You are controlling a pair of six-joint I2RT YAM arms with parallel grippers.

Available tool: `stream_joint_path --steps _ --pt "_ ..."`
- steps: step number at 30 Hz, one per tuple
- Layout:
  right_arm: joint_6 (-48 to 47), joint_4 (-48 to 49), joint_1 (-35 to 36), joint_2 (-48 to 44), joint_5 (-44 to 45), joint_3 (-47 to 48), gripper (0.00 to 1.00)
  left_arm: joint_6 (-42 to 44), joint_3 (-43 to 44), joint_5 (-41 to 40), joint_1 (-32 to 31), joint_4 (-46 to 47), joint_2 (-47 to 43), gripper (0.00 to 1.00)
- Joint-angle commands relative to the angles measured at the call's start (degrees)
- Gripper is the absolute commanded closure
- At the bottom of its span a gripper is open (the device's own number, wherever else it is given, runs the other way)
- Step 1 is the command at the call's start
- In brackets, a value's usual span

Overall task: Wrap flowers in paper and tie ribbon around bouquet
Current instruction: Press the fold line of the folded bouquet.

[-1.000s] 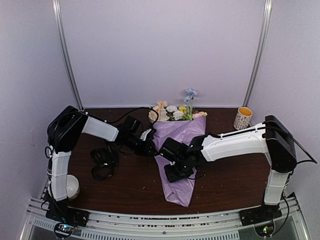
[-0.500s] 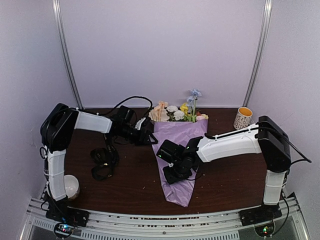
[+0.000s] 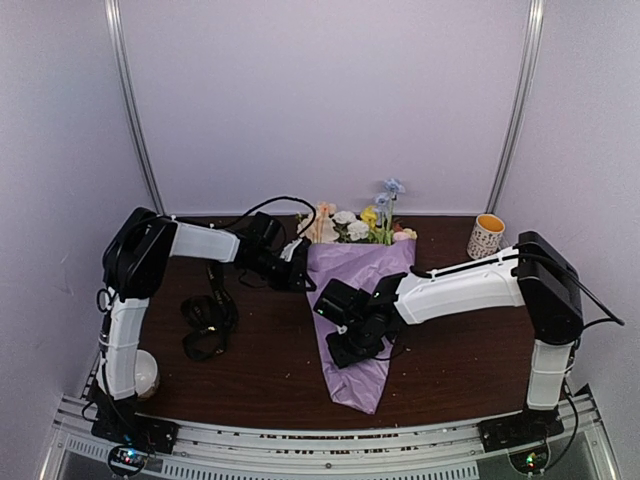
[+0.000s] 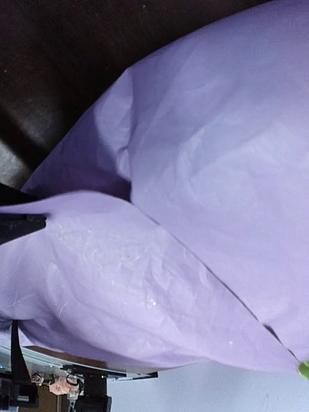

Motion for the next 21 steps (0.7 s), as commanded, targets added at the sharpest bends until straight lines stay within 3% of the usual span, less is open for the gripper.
stream_joint_path --steps 1,11,21 --pt "-1.30 -3.52 0.87 -1.10 -0.70 -3.30 0.61 1.37 3.78 -5.50 1.16 -1.79 4.26 1.00" --pt "-7.91 -6.68 5.77 -8.95 2.62 -1.05 0.55 -0.33 2.27 -4.80 1.17 -1.16 4.98 1.00" --pt "-3.66 -2.58 6.77 -9.07 -0.17 -6.74 0.56 1.38 4.60 -3.30 1.18 -1.49 2.05 1.00"
